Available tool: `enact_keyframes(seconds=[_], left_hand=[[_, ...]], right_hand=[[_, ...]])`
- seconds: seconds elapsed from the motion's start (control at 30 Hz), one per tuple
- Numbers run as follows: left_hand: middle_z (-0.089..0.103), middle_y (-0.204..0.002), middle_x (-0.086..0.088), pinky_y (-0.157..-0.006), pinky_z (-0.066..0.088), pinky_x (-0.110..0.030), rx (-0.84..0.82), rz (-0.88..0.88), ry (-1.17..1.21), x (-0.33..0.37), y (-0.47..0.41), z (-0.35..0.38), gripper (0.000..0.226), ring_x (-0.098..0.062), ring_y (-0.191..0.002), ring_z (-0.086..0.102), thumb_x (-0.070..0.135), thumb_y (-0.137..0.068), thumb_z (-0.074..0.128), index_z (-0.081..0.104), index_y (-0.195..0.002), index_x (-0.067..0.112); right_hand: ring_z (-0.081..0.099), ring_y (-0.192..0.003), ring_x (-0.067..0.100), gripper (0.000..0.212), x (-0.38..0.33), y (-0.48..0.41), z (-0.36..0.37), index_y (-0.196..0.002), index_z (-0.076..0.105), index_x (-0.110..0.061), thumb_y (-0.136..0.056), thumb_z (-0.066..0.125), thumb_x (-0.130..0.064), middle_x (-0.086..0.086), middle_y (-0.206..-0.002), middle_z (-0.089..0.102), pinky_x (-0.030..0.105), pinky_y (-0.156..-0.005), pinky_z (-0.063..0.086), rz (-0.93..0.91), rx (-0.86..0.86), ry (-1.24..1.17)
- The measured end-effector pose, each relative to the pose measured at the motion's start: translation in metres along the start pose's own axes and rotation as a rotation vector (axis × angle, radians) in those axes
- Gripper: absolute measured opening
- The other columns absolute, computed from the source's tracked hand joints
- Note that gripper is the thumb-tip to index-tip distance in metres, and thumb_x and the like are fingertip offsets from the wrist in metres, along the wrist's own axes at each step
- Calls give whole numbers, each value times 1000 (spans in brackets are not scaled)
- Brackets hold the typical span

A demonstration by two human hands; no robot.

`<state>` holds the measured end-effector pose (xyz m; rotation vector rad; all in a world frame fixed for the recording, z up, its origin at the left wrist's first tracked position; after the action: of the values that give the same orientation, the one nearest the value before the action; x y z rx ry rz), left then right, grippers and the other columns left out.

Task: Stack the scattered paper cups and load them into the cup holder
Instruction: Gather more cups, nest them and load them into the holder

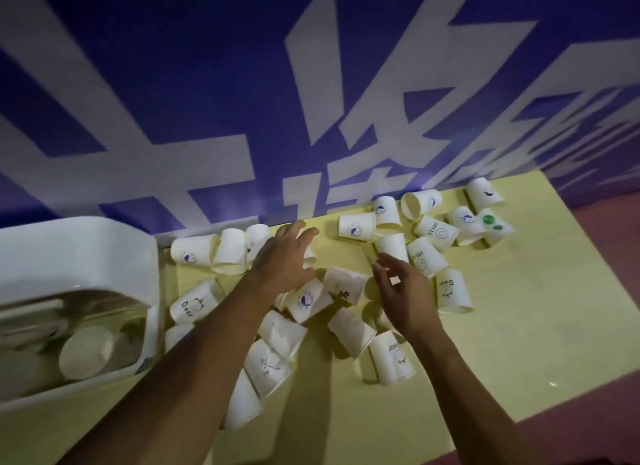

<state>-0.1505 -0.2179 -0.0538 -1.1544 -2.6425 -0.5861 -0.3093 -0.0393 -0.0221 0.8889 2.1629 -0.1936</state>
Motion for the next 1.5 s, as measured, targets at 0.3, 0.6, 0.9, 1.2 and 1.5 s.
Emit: enact_keyframes(seconds=[0.3, 0.6, 0.9, 1.2, 1.5], left_hand=[[21, -168, 3, -116, 30, -36, -373, 439, -607, 2, -56, 7, 72, -25, -147, 28, 5, -96, 59, 31, -156, 33], [46, -149, -3, -108, 35, -43, -420, 660, -817, -7, -81, 13, 44, -31, -137, 40, 7, -104, 46, 44, -144, 25], [46, -151, 11, -112, 33, -30, -243, 296, -81, -2, -77, 1, 69, -14, -136, 43, 41, -91, 73, 40, -151, 33], [52, -142, 19, -102, 40, -22, 291, -177, 666, 10, 8, -5, 71, -4, -128, 49, 59, -82, 73, 46, -143, 34], [52, -141, 21, -101, 45, -22, 494, -235, 851, -24, 109, -13, 63, 0, -129, 51, 62, -88, 68, 47, -142, 37]], right_hand=[[64, -116, 17, 37, 50, -81, -24, -137, 64, -18, -101, 60, -27, 1, -133, 68, 36, -98, 52, -18, -112, 94], [43, -138, 29, 71, 47, -148, 2, -149, 50, -18, -86, 79, -32, 4, -148, 55, 46, -113, 33, -250, -246, 435], [16, -153, 30, 80, 42, -177, 32, -155, 33, -26, -88, 73, -36, 1, -164, 31, 62, -121, 14, -305, -374, 749], [59, -117, 30, 71, 26, -143, 27, -140, 51, -12, -81, 84, -30, 8, -136, 57, 45, -99, 52, -326, -201, 297], [53, -113, 11, 81, -42, -46, 18, -144, 48, -19, -78, 85, -49, -3, -136, 54, 34, -87, 56, -376, -127, 34]])
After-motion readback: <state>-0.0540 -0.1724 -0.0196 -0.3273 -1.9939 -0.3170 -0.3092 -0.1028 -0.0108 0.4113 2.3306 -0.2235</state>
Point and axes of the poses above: each hand's wrist, its own y-axis away from the middle knuckle, its own z-axis out of the palm, x = y × z, the point moved 2 cm from there along -y, towards the middle knuckle
